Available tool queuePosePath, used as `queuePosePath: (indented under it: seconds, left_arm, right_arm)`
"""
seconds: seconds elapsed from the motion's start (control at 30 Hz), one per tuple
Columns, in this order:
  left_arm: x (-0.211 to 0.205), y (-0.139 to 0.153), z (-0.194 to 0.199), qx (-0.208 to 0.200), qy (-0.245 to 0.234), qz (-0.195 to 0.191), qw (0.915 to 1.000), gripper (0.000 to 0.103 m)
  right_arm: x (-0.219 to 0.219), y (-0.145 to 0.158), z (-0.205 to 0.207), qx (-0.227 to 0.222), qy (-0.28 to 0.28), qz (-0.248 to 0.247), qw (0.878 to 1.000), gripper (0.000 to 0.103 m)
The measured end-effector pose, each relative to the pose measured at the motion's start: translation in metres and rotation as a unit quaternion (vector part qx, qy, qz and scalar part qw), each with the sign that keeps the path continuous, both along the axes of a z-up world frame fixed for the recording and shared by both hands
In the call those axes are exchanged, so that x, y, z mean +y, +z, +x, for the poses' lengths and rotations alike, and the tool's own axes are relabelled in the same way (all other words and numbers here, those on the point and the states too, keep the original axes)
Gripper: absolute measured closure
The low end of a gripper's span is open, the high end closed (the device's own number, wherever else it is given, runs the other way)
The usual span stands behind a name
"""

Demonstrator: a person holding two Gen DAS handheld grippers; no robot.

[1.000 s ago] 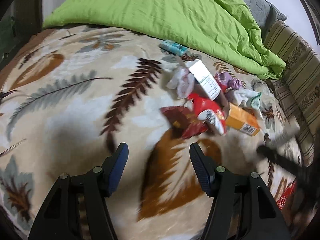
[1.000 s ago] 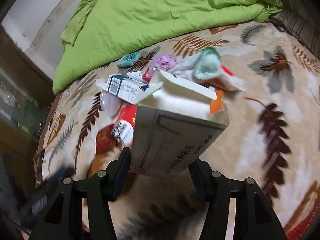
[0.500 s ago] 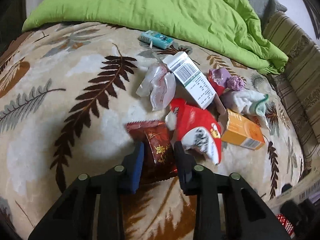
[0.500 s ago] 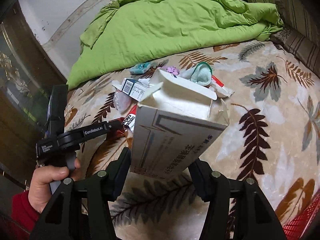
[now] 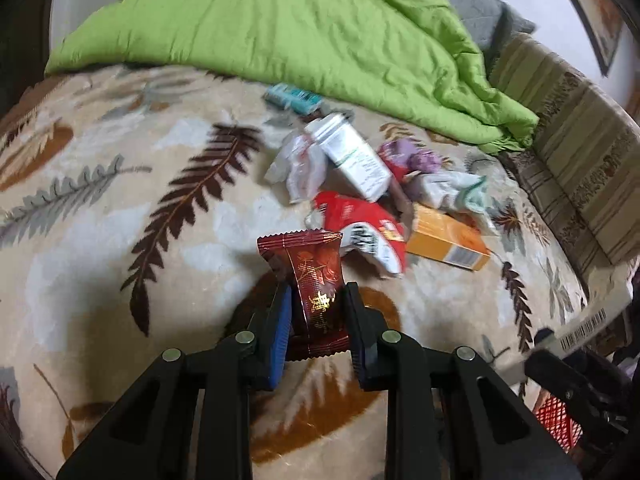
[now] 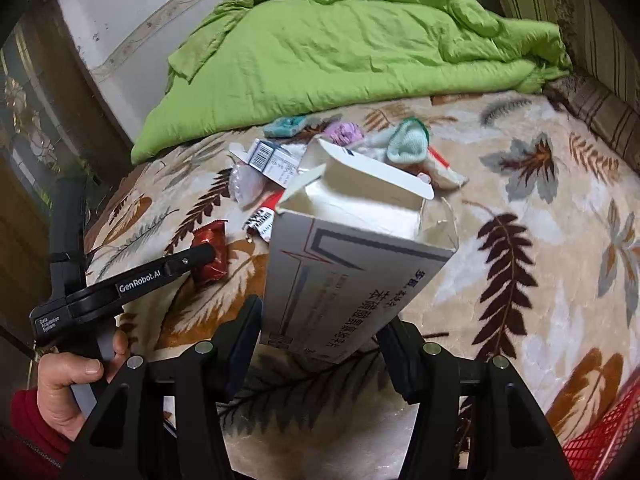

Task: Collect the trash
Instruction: 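Close the left tool on the brown candy wrapper and lift it, then carry the white box and brown wrapper over the red basket and open both tools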

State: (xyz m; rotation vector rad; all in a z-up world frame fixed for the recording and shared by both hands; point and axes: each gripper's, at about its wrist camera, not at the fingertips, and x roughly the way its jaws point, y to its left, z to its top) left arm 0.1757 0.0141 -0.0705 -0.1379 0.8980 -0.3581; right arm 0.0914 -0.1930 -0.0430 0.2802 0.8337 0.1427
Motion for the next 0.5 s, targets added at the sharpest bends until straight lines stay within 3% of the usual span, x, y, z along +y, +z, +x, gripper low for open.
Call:
queuePosePath:
  seconds: [0.17, 0.5]
  left_arm:
    - [-0.019, 0.014, -0.025, -0.033, -0.038, 0.011, 0.9987, 0.078]
    - [-0.049, 0.030, -0.053, -0.059, -0.082, 0.012, 0.9948, 0.078]
  right_arm:
    - [-0.001, 0.005, -0.006, -0.011, -0.001, -0.021, 1.000, 0.042]
    - [-0.019, 0.005, -0.020, -0.007, -0.021, -0.014, 1.000, 0.042]
